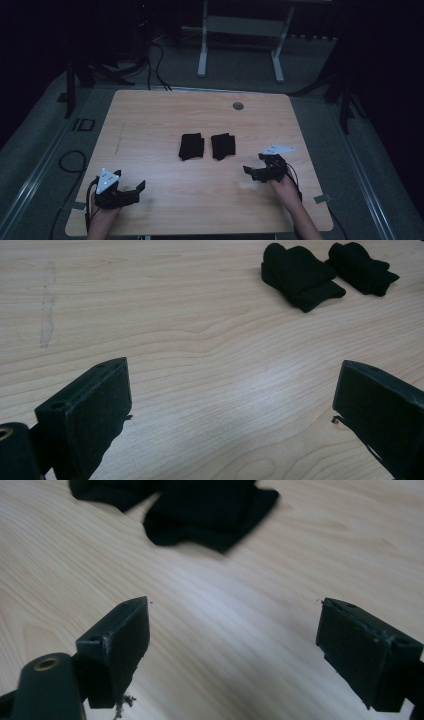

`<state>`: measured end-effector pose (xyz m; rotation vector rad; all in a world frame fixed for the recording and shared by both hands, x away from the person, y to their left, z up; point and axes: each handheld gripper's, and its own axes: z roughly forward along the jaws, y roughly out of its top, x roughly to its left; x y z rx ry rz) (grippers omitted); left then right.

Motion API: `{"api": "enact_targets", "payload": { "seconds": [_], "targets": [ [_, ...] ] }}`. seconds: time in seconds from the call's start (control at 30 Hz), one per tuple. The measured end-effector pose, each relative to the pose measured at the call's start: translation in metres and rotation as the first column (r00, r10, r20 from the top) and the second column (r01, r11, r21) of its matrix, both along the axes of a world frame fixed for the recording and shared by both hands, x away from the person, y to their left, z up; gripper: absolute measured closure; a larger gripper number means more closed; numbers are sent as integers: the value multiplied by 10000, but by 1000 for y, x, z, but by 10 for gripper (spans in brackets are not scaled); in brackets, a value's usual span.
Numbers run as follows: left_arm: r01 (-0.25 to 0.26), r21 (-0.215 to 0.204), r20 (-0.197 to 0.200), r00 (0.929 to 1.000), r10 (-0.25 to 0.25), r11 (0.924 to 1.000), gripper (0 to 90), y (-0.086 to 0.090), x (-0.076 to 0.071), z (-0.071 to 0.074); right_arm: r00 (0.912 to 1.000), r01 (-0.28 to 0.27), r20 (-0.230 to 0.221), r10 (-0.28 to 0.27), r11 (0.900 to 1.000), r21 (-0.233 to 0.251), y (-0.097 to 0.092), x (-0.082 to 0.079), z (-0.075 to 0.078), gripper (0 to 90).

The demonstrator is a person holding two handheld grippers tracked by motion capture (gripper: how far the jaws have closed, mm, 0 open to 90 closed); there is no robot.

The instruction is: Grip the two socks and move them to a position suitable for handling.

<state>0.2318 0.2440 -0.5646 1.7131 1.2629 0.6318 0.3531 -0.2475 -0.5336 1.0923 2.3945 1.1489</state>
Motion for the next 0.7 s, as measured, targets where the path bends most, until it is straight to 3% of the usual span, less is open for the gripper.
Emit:
{"api": "enact_targets", "payload": {
  "seconds": [0.1, 0.2, 0.37, 0.6, 0.7],
  "targets": [
    [166, -14, -138, 9998, -167, 9999, 25, -1, 1, -2, 9998, -211, -11, 211, 9998, 55, 13, 7, 3, 133],
    [228, -9, -158, 9996, -228, 9997, 25, -1, 2, -2, 9999, -66, 96, 68, 9998, -189, 26, 14, 5, 133],
    [254, -82, -183, 9995, -255, 9996, 25, 0, 2, -3, 9999, -46, 140, 43, 9997, 248, 40, 29, 7, 133],
    [381, -56, -212, 9990, -382, 9993, 25, 0, 2, -4, 9990, 318, 320, -325, 9992, 240, 63, 53, 12, 134],
    [383, -18, -218, 9990, -383, 9993, 25, -1, 2, -4, 9990, 241, 378, -245, 9996, 116, 75, 63, 13, 134]
  ]
}}
